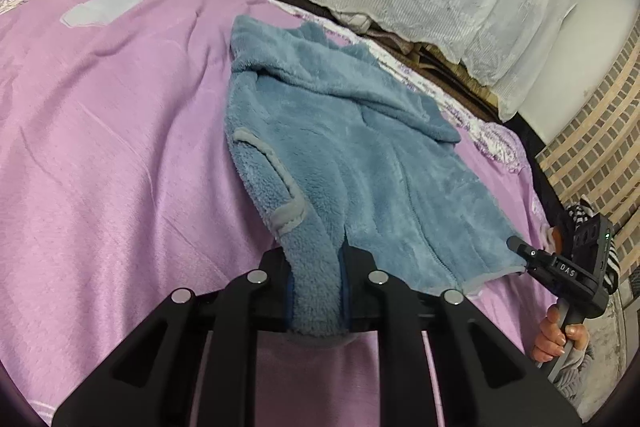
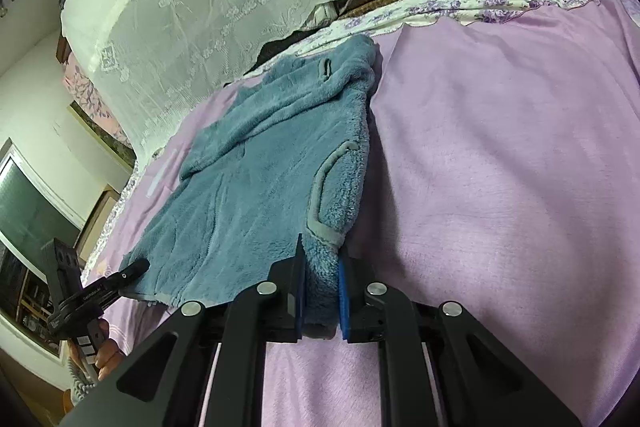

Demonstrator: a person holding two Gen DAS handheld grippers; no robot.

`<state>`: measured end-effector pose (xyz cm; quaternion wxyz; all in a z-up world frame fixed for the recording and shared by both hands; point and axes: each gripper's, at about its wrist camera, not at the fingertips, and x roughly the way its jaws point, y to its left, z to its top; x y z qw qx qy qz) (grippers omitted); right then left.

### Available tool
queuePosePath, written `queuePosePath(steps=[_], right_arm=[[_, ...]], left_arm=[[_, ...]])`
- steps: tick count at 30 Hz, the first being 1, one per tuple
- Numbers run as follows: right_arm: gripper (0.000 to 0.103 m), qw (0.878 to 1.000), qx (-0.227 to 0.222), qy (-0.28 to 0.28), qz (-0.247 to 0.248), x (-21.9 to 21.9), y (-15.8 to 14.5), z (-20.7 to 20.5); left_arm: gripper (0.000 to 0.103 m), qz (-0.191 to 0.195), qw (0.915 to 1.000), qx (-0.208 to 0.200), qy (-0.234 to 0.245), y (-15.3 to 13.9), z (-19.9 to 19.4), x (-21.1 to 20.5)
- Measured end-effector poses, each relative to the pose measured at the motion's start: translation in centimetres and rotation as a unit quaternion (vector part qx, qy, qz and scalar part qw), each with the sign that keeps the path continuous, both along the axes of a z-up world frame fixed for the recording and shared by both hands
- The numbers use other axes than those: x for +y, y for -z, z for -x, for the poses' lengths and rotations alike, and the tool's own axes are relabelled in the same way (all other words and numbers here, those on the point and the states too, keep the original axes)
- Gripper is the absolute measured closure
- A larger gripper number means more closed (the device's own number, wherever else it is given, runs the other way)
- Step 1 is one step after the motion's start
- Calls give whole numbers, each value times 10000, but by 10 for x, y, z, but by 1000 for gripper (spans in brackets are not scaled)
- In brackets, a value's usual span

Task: Fold small clothes
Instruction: 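Lift the held hem with the right gripper and fold it toward the collar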

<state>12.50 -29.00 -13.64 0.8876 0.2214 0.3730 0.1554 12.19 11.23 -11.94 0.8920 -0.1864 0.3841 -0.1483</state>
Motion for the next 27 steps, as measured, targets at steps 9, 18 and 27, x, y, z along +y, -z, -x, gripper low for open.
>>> queuePosePath(steps=[9,18,27], right_arm=[[90,9998,93,-45,-149,-3,3,4],[90,9974,296,-172,-637,-7,-6,-11],[90,9979,271,-239,-545,0,-24,-36]], left_arm=[[89,45,9999,103,85,2,4,2],[88,-40,9997,218,139,-12,-20,4],[88,-377,9992,89,39,-32,-44,-2]])
